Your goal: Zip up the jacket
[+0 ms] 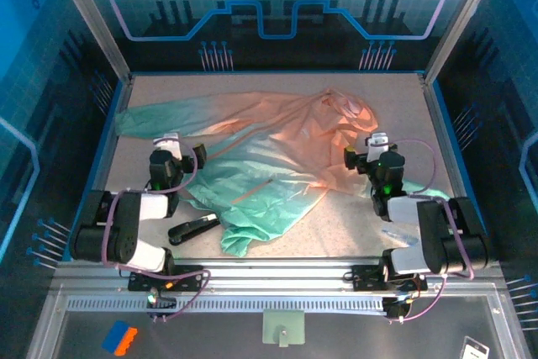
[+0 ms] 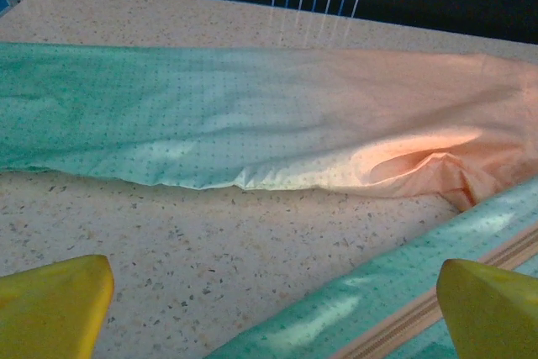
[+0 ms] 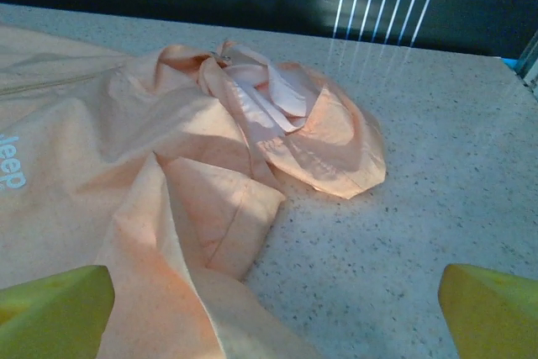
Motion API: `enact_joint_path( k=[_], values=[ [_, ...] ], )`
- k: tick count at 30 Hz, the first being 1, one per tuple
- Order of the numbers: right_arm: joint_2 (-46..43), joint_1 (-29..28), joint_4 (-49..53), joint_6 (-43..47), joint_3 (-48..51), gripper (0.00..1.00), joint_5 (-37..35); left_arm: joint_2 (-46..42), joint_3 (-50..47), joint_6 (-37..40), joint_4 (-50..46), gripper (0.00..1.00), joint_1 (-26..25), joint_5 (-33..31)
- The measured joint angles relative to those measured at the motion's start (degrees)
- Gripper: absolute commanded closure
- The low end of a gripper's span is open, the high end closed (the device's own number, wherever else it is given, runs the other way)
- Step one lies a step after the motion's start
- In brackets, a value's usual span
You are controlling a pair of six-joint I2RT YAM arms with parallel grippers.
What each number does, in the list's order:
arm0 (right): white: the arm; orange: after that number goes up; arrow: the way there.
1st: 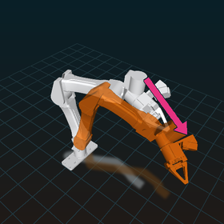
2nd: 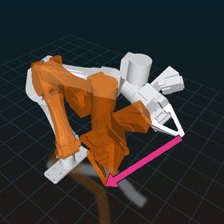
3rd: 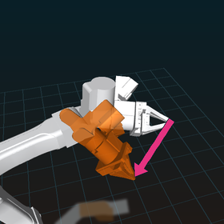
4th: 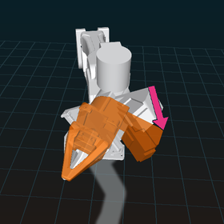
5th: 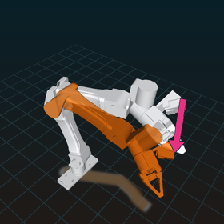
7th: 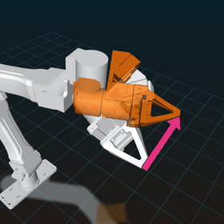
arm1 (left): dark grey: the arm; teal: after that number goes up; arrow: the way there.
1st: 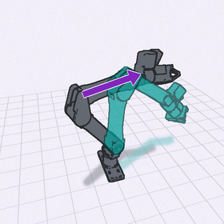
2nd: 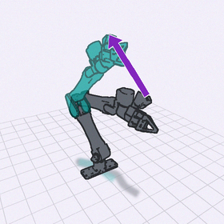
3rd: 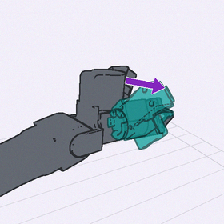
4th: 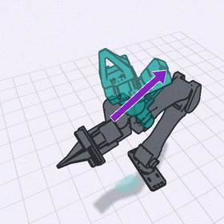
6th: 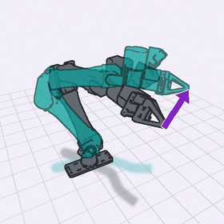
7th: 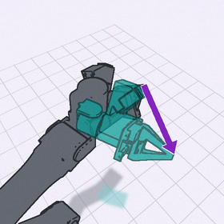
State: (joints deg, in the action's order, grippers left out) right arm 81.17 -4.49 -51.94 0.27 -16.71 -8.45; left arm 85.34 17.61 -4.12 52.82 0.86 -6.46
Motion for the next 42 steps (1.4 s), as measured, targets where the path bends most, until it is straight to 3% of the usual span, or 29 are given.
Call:
enact_joint_path(
  k=[7, 15, 23, 42],
  values=[
    [7.23, 0.04, -8.13, -0.07, 2.10, 0.00, 1.09, 3.65, 1.42, 0.44, 1.11, 0.01, -0.07, -0.02],
    [7.23, 0.04, -3.17, -0.44, -4.55, 0.00, 0.24, 3.65, 2.64, 1.66, 0.79, 0.01, -0.28, 0.37],
    [7.26, 0.04, -1.05, -0.44, -4.70, 0.00, 0.24, 3.65, 3.48, 3.02, -0.04, 0.01, -0.28, 3.28],
    [7.26, 0.04, 0.07, -0.39, -4.72, 0.00, 0.96, 3.65, 3.48, 3.02, -0.07, 0.01, -0.28, 3.52]
  ],
)
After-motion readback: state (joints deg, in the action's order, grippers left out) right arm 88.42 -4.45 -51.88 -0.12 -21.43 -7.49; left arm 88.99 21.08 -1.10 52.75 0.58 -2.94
